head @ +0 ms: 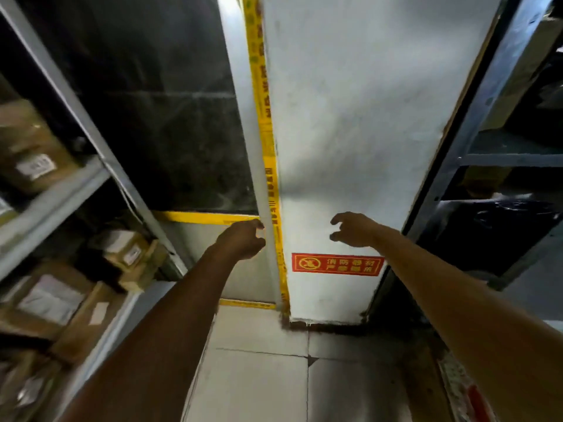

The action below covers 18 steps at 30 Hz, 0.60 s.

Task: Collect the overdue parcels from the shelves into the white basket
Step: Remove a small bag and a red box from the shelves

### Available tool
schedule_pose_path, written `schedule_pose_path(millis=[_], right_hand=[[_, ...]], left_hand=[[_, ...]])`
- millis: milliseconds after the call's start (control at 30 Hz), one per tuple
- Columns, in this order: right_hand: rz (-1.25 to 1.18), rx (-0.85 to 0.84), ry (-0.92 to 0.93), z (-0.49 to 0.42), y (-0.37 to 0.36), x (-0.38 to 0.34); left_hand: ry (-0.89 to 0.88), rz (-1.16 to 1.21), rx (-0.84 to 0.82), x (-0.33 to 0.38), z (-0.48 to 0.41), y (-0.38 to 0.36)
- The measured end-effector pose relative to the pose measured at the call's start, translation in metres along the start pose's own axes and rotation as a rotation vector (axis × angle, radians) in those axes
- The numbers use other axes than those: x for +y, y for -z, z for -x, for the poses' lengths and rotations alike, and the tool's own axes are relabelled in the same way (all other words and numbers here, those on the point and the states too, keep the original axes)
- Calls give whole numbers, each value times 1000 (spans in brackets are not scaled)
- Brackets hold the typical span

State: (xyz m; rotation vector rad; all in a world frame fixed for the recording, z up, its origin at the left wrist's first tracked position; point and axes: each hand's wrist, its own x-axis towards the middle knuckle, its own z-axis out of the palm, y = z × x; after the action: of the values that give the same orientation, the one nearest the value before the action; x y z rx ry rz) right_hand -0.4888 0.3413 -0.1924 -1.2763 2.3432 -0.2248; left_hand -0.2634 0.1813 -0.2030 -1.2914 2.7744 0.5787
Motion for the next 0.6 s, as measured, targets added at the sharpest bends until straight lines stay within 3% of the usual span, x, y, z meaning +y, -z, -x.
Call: schedule_pose_path(millis=[333,600], right_hand=[[81,-153,439,-46,-40,-176],[127,-282,755,-3,-83,-320]], left_hand=[[543,34,159,-144,152,53],[874,17,259,-185,303,80]])
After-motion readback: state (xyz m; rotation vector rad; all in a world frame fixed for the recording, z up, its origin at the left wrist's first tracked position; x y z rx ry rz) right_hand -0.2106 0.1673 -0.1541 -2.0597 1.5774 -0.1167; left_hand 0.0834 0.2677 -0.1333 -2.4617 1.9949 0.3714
